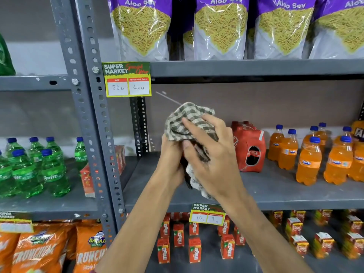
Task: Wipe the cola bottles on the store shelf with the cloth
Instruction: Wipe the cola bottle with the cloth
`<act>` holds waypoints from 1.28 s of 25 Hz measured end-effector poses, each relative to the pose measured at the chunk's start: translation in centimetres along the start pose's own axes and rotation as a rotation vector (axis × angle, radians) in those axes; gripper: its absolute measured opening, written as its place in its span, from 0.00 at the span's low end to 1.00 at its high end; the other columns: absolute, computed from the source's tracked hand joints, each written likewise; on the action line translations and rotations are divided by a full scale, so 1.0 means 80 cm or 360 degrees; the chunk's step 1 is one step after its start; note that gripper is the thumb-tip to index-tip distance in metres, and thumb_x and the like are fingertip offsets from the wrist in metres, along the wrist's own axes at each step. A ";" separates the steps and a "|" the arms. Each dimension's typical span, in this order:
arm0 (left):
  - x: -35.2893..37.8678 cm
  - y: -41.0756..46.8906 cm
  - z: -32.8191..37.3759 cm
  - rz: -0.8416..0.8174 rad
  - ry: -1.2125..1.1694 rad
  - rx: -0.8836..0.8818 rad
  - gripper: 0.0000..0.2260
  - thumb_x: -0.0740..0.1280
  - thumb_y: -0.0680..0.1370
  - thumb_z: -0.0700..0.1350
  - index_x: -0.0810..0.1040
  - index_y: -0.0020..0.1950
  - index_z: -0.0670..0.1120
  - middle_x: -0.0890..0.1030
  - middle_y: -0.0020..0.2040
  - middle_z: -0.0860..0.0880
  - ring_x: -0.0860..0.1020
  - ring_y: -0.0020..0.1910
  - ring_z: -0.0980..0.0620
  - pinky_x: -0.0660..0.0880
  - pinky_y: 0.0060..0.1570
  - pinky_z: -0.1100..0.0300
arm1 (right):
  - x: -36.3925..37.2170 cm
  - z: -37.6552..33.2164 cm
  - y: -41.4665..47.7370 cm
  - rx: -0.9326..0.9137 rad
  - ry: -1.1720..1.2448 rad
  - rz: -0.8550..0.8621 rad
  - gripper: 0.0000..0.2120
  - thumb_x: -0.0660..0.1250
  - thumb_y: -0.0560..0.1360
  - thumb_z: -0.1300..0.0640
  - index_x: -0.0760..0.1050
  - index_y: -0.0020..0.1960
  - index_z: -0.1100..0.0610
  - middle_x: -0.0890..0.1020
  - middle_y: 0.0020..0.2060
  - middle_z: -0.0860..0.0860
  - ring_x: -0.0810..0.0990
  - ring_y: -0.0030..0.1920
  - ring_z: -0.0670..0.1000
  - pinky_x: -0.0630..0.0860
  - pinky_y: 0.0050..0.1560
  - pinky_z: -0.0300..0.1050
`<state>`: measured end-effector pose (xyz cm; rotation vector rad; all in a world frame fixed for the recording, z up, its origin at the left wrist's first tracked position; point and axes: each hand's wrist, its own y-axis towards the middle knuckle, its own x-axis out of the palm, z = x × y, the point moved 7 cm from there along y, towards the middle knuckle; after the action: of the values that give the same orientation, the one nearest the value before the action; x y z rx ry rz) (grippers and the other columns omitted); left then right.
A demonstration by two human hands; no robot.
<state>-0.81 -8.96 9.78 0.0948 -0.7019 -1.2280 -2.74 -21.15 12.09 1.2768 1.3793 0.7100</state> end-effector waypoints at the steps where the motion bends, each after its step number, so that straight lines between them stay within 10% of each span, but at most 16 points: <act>1: -0.003 0.004 0.001 0.0021 -0.0011 -0.0026 0.15 0.60 0.84 0.45 0.85 0.48 0.47 0.88 0.44 0.48 0.87 0.44 0.51 0.83 0.41 0.58 | 0.006 -0.001 -0.003 -0.0020 -0.0058 -0.0012 0.19 0.65 0.80 0.50 0.75 0.71 0.46 0.68 0.69 0.47 0.69 0.61 0.49 0.67 0.68 0.36; 7: -0.022 0.037 0.029 0.0128 -0.0172 0.0046 0.14 0.63 0.83 0.51 0.80 0.44 0.44 0.88 0.51 0.44 0.86 0.42 0.45 0.83 0.41 0.55 | 0.015 0.005 -0.060 -0.0584 -0.0196 -0.0099 0.14 0.68 0.79 0.57 0.81 0.65 0.56 0.70 0.66 0.53 0.76 0.53 0.57 0.78 0.56 0.50; 14: -0.006 0.023 0.015 0.0151 0.0064 0.0060 0.13 0.61 0.83 0.43 0.84 0.46 0.43 0.88 0.44 0.45 0.86 0.43 0.48 0.84 0.42 0.55 | 0.005 0.010 0.032 -0.0042 0.0098 0.0099 0.14 0.70 0.78 0.59 0.82 0.63 0.54 0.76 0.64 0.53 0.76 0.61 0.52 0.70 0.67 0.35; 19: -0.021 0.048 0.050 0.0167 -0.0156 0.0122 0.14 0.64 0.82 0.51 0.81 0.44 0.44 0.88 0.48 0.45 0.85 0.43 0.45 0.82 0.44 0.52 | 0.020 -0.004 -0.030 -0.0565 -0.0140 -0.0153 0.14 0.68 0.79 0.57 0.82 0.63 0.57 0.71 0.66 0.52 0.77 0.57 0.58 0.75 0.62 0.48; 25: -0.009 0.032 0.025 0.0151 -0.0012 0.0068 0.11 0.64 0.82 0.46 0.84 0.48 0.44 0.88 0.43 0.46 0.86 0.41 0.49 0.85 0.42 0.55 | 0.004 0.014 0.037 -0.0119 0.0130 0.0058 0.14 0.68 0.78 0.57 0.82 0.63 0.54 0.76 0.65 0.53 0.75 0.63 0.50 0.71 0.68 0.42; 32: -0.041 0.046 0.036 0.0247 -0.0102 0.0137 0.15 0.63 0.83 0.50 0.82 0.45 0.43 0.88 0.51 0.43 0.86 0.43 0.43 0.82 0.45 0.52 | 0.023 0.021 -0.041 -0.0554 0.0038 -0.0295 0.12 0.70 0.77 0.58 0.84 0.59 0.56 0.76 0.65 0.52 0.78 0.59 0.54 0.77 0.60 0.50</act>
<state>0.21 -3.85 12.16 0.0709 -0.8035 -1.0559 -1.91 -20.61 8.10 0.8581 1.3057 0.7973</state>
